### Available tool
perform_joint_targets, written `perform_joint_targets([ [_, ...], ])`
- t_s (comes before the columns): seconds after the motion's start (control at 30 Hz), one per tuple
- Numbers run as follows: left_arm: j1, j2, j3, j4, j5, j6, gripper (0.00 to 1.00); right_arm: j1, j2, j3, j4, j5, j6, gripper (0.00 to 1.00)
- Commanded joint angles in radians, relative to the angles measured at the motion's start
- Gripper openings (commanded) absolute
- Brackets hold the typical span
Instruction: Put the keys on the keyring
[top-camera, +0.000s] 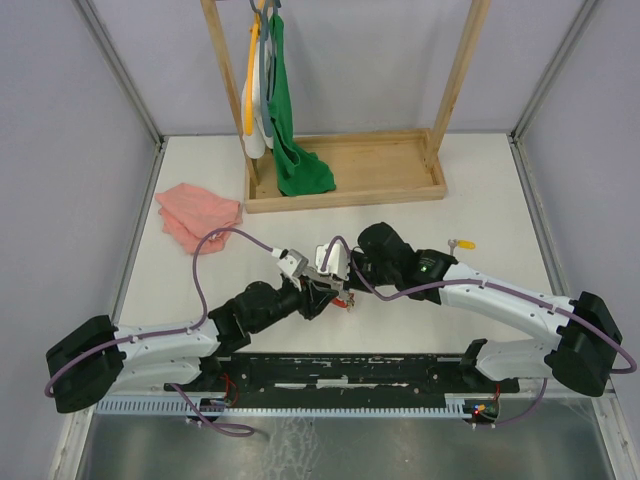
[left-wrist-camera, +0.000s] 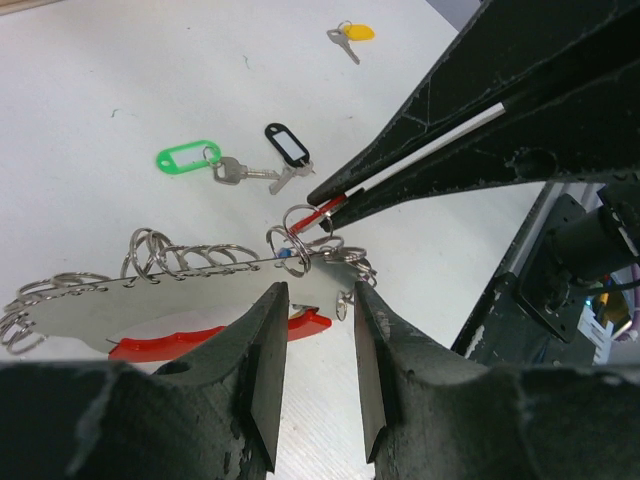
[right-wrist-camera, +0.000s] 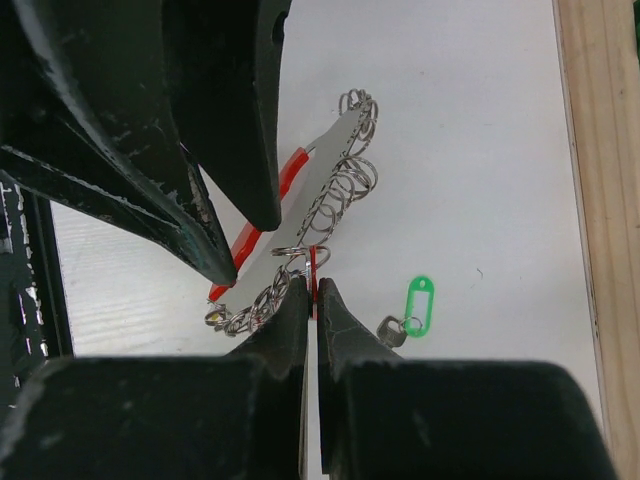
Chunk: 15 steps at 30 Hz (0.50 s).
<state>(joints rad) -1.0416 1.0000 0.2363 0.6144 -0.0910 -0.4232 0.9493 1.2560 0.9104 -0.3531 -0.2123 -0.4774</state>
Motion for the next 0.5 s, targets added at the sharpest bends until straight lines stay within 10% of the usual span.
perform_joint_targets([
  [0.0,-0.026,0.029,0.058,0.024,-0.127,0.078,0.4,0.008,-0.002,0.05,0.034,0.022,0.035,0.01],
  [0.47,-0.035,0.112,0.11,0.024,-0.167,0.224,0.35,0.013,-0.007,0.049,0.028,-0.004,0.047,0.01],
])
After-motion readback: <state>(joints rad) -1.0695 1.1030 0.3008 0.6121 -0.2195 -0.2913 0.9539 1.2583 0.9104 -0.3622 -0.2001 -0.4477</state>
